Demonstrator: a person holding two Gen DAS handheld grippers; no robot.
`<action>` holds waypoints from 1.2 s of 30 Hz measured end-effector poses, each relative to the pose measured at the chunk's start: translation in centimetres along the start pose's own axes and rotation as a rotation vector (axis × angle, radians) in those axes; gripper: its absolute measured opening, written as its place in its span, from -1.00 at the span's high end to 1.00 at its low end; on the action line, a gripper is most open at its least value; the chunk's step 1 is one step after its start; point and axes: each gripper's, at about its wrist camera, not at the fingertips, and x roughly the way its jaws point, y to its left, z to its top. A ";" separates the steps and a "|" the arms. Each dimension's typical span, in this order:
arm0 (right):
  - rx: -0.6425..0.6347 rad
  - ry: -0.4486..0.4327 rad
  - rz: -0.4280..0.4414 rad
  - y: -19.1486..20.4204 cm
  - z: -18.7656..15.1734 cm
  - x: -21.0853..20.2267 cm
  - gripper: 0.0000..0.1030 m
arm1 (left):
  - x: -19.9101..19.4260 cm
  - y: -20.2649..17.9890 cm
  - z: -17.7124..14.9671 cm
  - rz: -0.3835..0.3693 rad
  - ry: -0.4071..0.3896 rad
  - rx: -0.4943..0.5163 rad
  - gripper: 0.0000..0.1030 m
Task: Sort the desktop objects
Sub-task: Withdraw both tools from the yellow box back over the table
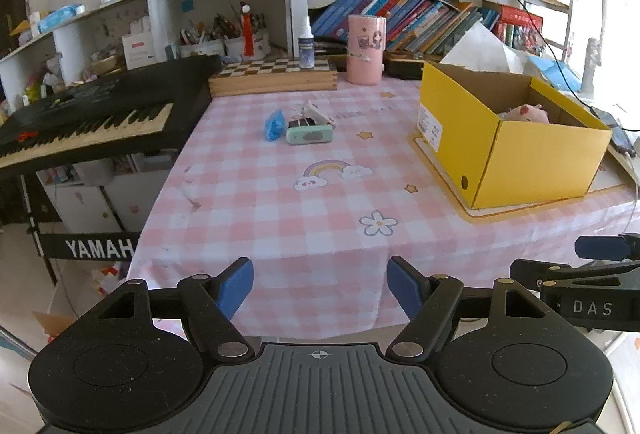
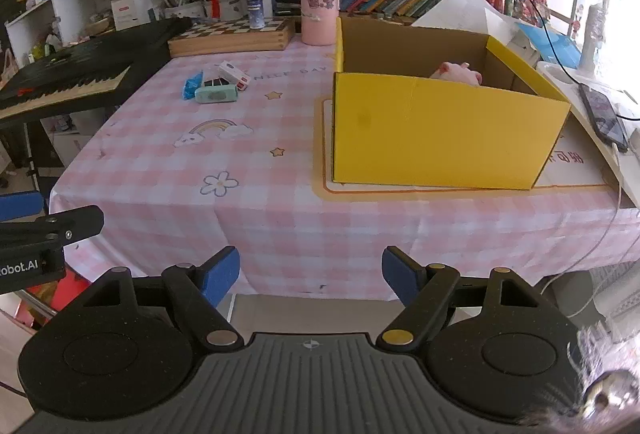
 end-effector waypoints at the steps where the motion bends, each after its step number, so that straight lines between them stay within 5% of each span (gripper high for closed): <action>1: -0.003 -0.001 0.002 0.1 0.1 0.0 -0.49 | 0.0 0.1 0.0 0.001 -0.001 -0.001 -0.47; 36: -0.136 0.003 0.115 6.4 2.9 3.4 -0.46 | 2.2 5.8 0.5 0.062 0.014 -0.102 -0.53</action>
